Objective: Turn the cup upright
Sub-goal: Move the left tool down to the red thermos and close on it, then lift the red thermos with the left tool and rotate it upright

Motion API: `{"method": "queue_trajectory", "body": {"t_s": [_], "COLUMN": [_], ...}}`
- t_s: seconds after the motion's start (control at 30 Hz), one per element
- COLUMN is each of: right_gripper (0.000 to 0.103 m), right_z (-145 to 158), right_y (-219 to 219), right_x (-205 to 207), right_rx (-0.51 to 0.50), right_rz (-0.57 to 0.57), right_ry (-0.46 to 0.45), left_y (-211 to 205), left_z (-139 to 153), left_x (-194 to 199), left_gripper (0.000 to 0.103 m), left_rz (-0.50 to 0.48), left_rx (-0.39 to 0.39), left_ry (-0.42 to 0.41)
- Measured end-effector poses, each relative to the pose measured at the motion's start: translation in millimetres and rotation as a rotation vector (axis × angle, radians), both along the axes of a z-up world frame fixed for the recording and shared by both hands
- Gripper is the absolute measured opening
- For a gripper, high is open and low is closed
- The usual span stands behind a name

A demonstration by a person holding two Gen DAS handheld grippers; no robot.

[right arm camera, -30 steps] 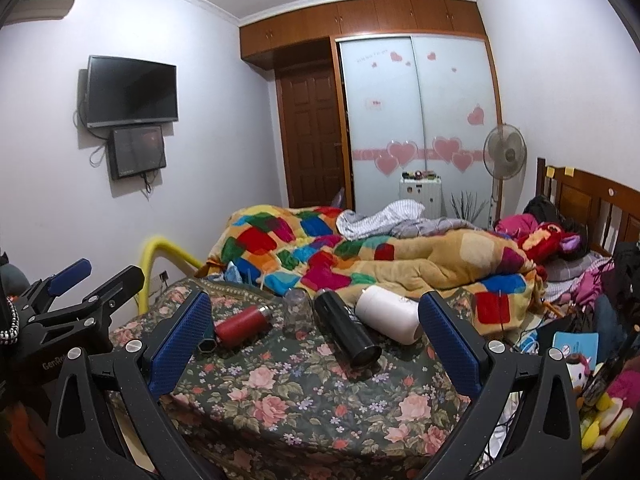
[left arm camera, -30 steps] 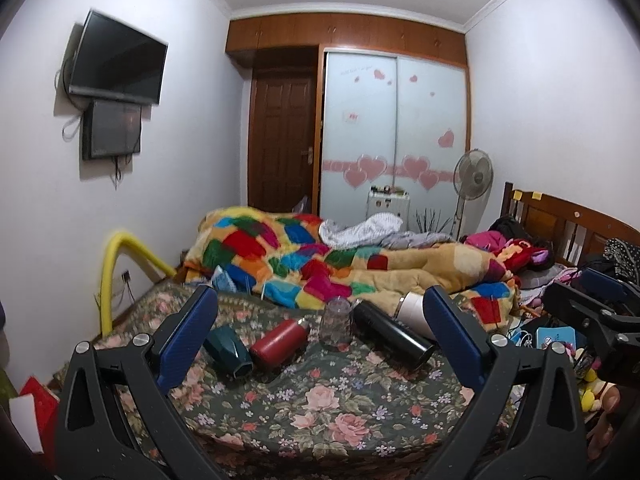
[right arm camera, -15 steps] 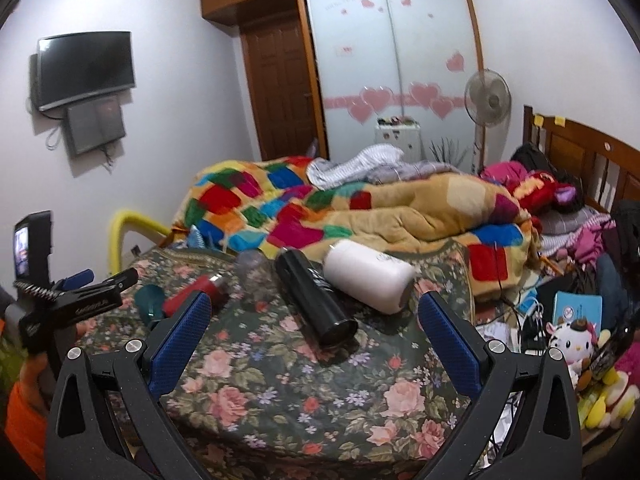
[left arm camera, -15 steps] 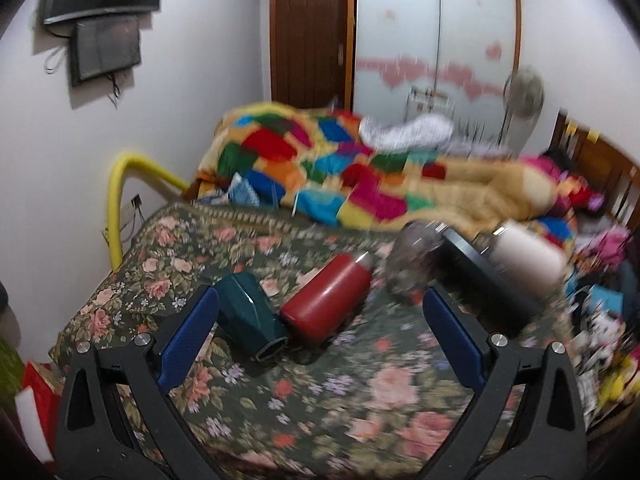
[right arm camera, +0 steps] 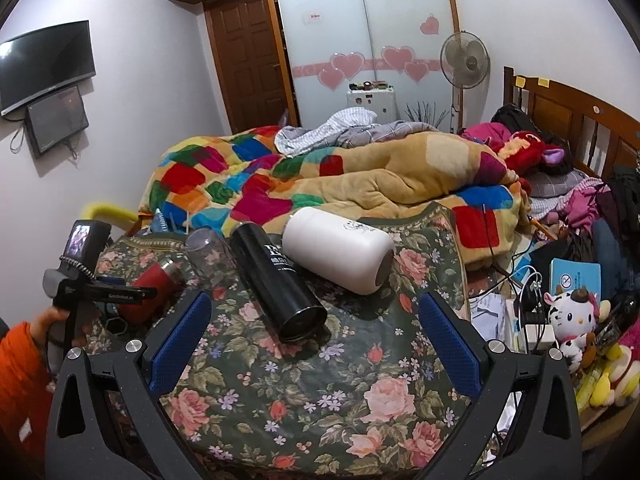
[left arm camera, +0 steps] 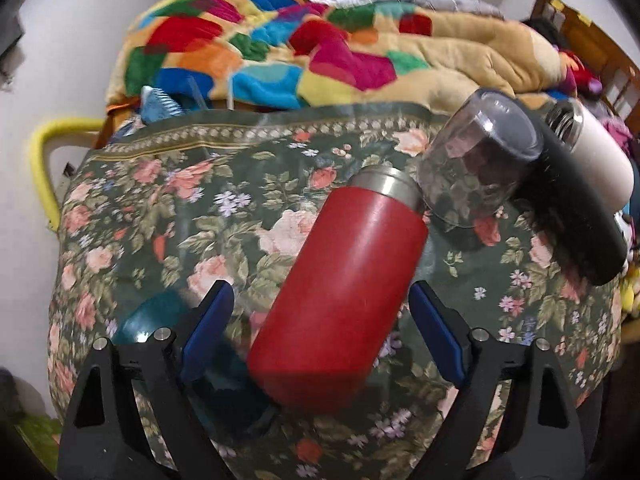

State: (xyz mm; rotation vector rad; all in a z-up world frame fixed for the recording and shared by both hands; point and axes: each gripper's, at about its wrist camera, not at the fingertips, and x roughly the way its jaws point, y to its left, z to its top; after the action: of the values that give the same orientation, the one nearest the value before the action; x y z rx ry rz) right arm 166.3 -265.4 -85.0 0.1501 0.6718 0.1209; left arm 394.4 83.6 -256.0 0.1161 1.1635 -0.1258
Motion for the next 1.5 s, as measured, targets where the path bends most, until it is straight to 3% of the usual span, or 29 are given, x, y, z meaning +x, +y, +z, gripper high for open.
{"method": "queue_trajectory", "body": {"t_s": [0.2,0.33,0.57,1.03,1.5], "right_gripper": [0.103,0.103,0.103,0.103,0.103], "right_z": [-6.6,-6.4,-3.5,10.9,30.5], "right_y": [4.2,6.0,7.3,6.7,2.8], "right_x": [5.5,5.3,1.6,-16.5,-55.2], "right_rx": [-0.015,-0.023,-0.032,-0.023,-0.028], "right_rz": [0.003,0.011,0.015,0.02,0.03], "right_ry": [0.019,0.016,0.005,-0.04,-0.109], "left_y": [-11.2,-11.4,-12.7,-40.1,-90.2], "left_z": [-12.6,-22.1,-24.4,23.1,87.1], "left_x": [20.0,28.9,29.5,-27.7,-105.1], "left_gripper": [0.079,0.074,0.071,0.065,0.062], "left_rz": [-0.067,-0.057,-0.02,-0.035,-0.171], "left_rx": [0.013,0.0,-0.022,-0.062,-0.049], "left_ry": [0.071,0.118,0.122,0.013,-0.122]}}
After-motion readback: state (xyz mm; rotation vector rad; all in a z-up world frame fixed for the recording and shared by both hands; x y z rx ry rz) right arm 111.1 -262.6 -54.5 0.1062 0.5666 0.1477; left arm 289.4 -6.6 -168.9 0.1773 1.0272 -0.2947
